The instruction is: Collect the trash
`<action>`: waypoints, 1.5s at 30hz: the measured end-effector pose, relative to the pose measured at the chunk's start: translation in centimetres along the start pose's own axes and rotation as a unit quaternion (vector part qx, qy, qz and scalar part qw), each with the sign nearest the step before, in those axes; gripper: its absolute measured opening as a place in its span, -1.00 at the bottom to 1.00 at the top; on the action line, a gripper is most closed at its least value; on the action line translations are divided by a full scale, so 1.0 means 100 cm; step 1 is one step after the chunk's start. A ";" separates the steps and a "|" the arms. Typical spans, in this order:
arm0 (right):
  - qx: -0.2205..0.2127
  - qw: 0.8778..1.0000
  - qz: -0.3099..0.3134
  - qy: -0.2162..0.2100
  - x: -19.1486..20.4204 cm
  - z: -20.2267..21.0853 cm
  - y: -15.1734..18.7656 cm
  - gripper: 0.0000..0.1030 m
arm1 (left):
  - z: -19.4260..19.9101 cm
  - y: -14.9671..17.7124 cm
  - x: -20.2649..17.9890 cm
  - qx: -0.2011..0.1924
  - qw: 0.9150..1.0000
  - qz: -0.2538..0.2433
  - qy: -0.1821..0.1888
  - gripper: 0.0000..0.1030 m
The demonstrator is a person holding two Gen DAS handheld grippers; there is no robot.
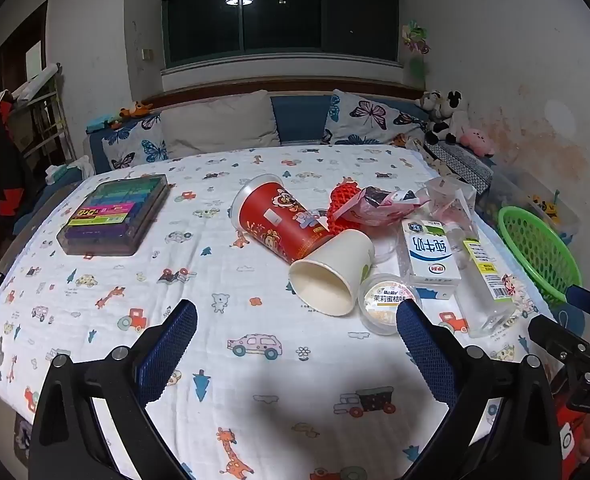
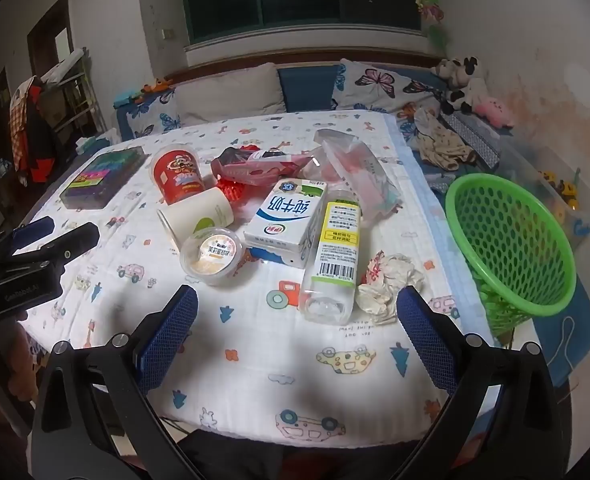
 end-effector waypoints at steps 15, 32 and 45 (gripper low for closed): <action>-0.001 1.000 -0.001 0.000 0.001 0.001 -0.001 0.92 | 0.000 0.000 0.000 -0.002 1.000 -0.001 0.000 0.88; -0.003 1.000 -0.001 0.007 0.000 0.003 -0.002 0.92 | 0.001 0.000 -0.010 -0.002 1.000 -0.004 0.015 0.88; -0.004 1.000 -0.004 0.010 -0.004 0.004 -0.002 0.92 | 0.000 -0.002 -0.016 -0.002 1.000 -0.007 0.024 0.88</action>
Point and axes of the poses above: each gripper's, at about its wrist camera, not at the fingertips, and z roughly against the way its jaws point, x to its left, y to its underside, the point moved 1 cm from there along -z, roughly the way its jaws point, and after that the axes turned 10 degrees about -z, right-handed, at the moved point
